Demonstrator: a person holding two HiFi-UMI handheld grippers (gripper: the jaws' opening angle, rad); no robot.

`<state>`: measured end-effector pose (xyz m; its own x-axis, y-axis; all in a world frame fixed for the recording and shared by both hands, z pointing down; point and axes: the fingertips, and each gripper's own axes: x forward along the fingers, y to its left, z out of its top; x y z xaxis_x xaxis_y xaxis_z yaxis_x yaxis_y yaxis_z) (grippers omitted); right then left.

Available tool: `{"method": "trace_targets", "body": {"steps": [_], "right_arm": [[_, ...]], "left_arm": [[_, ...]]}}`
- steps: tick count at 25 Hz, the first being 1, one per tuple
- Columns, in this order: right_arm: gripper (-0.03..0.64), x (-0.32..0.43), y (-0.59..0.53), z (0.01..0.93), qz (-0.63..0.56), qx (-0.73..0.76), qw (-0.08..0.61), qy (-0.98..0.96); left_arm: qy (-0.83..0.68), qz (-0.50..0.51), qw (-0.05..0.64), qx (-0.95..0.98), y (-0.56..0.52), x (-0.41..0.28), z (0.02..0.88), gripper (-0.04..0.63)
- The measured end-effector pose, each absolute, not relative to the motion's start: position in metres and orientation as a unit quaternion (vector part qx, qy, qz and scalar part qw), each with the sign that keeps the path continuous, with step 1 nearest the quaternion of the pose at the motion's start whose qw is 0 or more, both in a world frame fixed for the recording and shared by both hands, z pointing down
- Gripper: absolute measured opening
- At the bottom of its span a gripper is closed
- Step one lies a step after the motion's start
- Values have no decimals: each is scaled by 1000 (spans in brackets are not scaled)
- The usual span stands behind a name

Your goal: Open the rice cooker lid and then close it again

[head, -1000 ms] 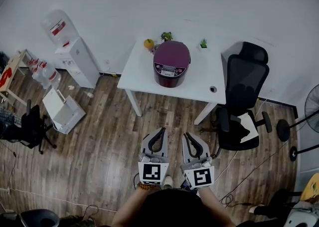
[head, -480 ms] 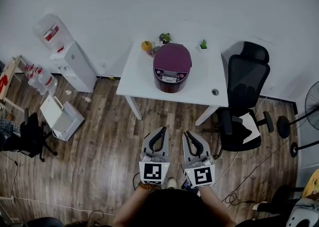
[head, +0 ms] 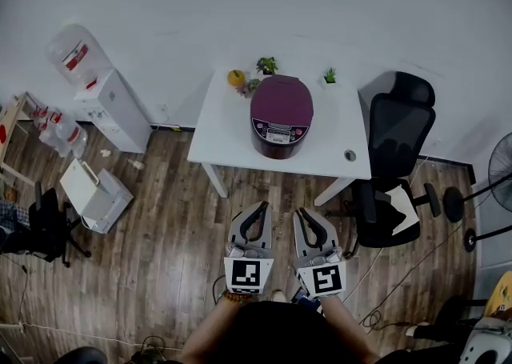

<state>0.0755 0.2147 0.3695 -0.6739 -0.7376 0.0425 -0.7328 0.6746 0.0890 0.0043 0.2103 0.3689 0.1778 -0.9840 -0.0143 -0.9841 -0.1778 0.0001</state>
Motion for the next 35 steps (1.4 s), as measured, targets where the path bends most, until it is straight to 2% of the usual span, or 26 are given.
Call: {"method": "trace_targets", "body": {"steps": [7, 19, 26, 35], "right_arm": [[31, 38, 190, 373, -30, 399, 41, -916], [31, -11, 154, 368, -52, 411, 48, -909], [31, 5, 140, 376, -41, 438, 79, -894], [31, 40, 110, 388, -30, 471, 86, -877]], "left_arm": [[641, -20, 5, -767, 187, -34, 379, 25], [625, 2, 7, -780, 149, -84, 374, 25], [613, -3, 0, -790, 135, -93, 383, 25], [602, 2, -3, -798, 111, -81, 386, 25]]}}
